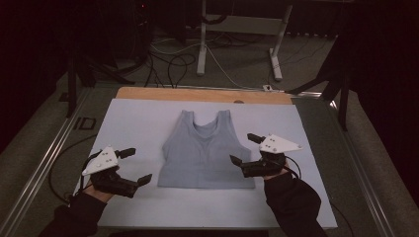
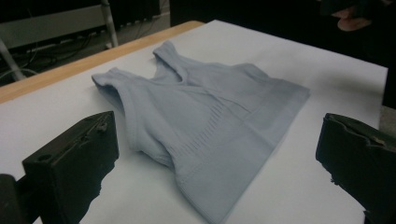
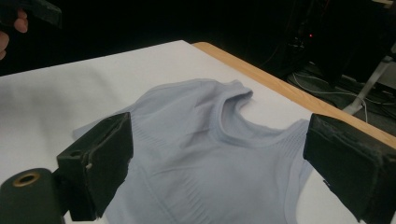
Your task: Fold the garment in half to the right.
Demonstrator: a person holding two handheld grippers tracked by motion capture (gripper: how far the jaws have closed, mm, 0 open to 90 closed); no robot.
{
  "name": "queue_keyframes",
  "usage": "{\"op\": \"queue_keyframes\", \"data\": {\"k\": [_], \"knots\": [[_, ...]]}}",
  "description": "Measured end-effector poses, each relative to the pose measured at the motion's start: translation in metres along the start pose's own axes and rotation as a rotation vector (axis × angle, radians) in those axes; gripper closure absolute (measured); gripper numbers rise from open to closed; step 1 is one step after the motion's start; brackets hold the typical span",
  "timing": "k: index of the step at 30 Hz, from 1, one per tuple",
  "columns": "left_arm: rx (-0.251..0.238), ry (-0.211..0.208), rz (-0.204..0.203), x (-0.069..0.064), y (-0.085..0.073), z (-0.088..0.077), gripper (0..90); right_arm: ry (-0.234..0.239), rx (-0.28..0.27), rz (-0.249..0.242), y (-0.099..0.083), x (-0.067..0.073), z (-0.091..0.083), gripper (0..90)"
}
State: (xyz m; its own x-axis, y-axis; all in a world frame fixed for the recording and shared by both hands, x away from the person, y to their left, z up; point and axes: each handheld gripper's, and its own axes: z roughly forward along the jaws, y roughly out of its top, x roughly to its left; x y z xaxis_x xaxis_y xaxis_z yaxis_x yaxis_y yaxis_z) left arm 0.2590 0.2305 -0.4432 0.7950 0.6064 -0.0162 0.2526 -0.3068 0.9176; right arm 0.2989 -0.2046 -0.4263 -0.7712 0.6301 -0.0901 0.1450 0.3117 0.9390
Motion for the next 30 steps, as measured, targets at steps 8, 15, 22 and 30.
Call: {"op": "queue_keyframes", "data": {"k": [8, 15, 22, 30], "knots": [[0.024, 0.063, -0.028, -0.002, 0.002, 0.020, 0.0, 0.027, -0.016, 0.009, 0.006, -0.003, 0.027, 8.6], [0.095, 0.077, -0.070, -0.002, -0.003, 0.037, 0.0, 0.046, -0.025, 0.017, 0.005, -0.002, 0.048, 8.6], [0.124, 0.078, -0.105, 0.001, -0.012, 0.050, 0.0, 0.066, -0.021, 0.012, 0.004, 0.004, 0.062, 8.6], [0.227, 0.052, -0.143, 0.009, -0.031, 0.070, 0.1, 0.088, -0.013, 0.002, 0.004, 0.009, 0.072, 8.6]]}}
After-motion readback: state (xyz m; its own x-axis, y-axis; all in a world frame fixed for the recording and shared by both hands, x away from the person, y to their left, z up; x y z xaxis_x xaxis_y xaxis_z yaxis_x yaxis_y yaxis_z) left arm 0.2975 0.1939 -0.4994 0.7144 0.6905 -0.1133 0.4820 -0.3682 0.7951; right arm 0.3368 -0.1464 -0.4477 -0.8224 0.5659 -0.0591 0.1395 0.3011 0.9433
